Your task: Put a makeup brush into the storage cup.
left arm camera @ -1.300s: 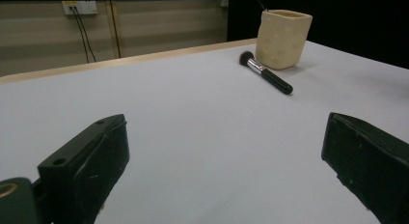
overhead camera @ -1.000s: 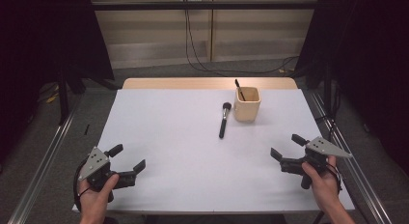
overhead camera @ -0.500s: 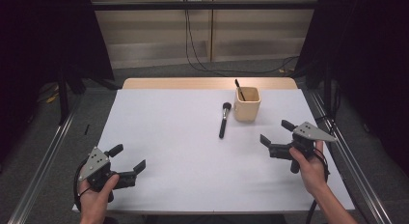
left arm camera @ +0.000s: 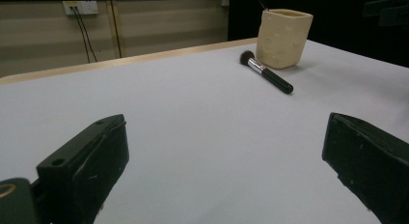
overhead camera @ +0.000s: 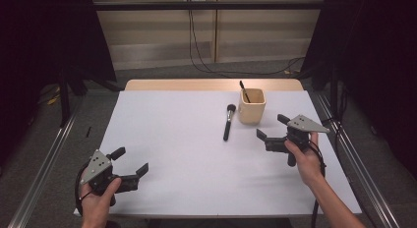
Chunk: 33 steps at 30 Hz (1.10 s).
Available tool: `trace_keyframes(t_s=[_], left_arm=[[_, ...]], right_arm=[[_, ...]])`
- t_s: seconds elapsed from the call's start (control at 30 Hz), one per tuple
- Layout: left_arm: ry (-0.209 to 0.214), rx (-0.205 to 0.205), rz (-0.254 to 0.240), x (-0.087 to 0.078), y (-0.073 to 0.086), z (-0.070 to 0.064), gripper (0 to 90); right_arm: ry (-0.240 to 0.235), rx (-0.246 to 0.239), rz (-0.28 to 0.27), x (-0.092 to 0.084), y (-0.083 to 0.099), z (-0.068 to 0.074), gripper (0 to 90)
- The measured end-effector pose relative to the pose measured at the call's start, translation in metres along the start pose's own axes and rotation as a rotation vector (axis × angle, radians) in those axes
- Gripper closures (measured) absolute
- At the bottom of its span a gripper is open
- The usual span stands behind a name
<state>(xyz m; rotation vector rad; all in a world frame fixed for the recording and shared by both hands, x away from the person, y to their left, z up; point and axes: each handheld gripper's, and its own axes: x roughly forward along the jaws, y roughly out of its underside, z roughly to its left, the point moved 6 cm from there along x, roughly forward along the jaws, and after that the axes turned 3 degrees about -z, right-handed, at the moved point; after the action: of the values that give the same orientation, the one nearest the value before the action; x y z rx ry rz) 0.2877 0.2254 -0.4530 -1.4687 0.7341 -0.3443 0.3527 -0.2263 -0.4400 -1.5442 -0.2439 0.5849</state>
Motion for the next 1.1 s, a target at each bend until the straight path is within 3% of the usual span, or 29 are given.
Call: trace_keyframes(t_s=[0.4, 0.67, 1.1], left_arm=[[0.003, 0.006, 0.002, 0.002, 0.0, 0.001, 2.5], [-0.002, 0.01, 0.003, 0.0, 0.0, 0.002, 2.6], [0.007, 0.015, 0.008, 0.003, 0.0, 0.0, 2.5]], right_arm=[[0.001, -0.015, 0.014, 0.03, -0.002, 0.0, 2.2], [0.0, -0.028, -0.009, 0.045, -0.023, 0.002, 2.2], [-0.011, -0.062, 0.004, 0.075, -0.04, 0.007, 1.4]])
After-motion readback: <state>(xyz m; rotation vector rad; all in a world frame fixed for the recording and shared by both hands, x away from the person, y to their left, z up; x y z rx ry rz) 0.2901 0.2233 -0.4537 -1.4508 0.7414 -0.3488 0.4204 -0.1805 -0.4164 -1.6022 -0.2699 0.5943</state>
